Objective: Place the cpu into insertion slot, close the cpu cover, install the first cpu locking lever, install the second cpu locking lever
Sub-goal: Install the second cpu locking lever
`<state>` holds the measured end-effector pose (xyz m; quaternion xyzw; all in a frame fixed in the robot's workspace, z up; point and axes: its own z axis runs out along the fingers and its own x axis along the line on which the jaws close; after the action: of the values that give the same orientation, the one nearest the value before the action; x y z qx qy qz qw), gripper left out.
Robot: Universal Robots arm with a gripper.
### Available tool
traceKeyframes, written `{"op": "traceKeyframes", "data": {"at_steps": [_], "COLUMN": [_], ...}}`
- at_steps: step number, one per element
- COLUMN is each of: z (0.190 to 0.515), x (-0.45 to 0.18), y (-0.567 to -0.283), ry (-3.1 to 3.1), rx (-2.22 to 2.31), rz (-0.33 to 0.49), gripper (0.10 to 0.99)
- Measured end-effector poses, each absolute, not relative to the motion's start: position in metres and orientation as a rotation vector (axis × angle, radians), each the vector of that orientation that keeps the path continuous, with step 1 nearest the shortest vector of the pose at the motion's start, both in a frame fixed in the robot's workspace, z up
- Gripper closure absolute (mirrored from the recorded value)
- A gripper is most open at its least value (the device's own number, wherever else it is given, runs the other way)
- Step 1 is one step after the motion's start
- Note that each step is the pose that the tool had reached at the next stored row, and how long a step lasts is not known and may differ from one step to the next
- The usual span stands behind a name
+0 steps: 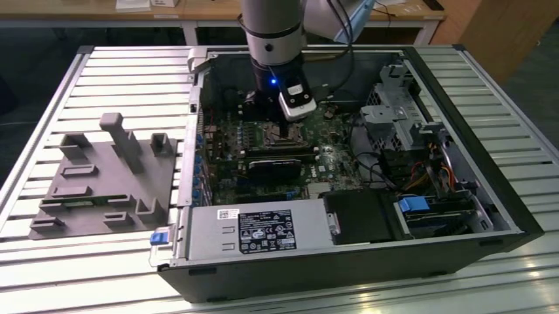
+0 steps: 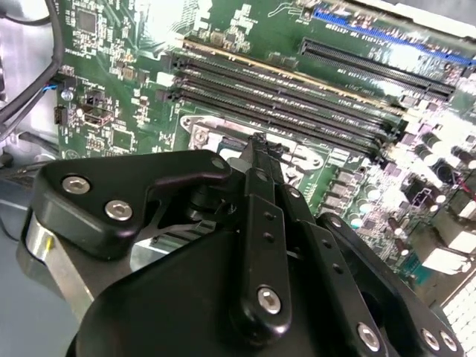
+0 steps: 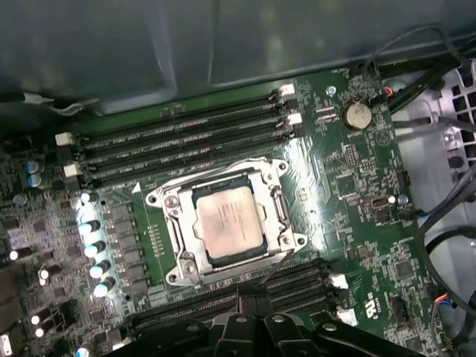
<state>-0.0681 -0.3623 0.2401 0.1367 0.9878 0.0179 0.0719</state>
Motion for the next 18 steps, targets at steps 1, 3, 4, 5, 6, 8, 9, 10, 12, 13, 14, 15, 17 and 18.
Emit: {"op": "traceKeyframes", "data": {"at_steps": [1,3,4,5,6,8,9,10,12,13,14,15,17,18], "z": [0.24,0.239,0.239,0.239,0.239,0.239,0.239,0.238,0.238,0.237,0.237,0.236,0.235,0.234], "x": [-0.069,-0.07,-0.071,-0.071,-0.072,-0.073,-0.073,-0.074,-0.075,-0.075,-0.076,-0.076,-0.077,-0.077], "y": [-0.364,-0.366,-0.368,-0.369,-0.37,-0.371,-0.372,-0.373,-0.376,-0.377,-0.378,-0.38,-0.383,-0.384], "ry": [2.969,2.97,2.97,2.97,2.971,2.973,2.974,2.974,2.975,2.975,2.976,2.976,2.976,2.976], "rx": [0.41,0.409,0.409,0.408,0.408,0.408,0.409,0.409,0.41,0.411,0.411,0.412,0.413,0.414], "rz": [0.056,0.062,0.065,0.071,0.081,0.107,0.12,0.134,0.159,0.169,0.178,0.187,0.206,0.217], "gripper": [0.984,0.984,0.984,0.984,0.984,0.984,0.984,0.984,0.984,0.984,0.984,0.984,0.984,0.984]}}
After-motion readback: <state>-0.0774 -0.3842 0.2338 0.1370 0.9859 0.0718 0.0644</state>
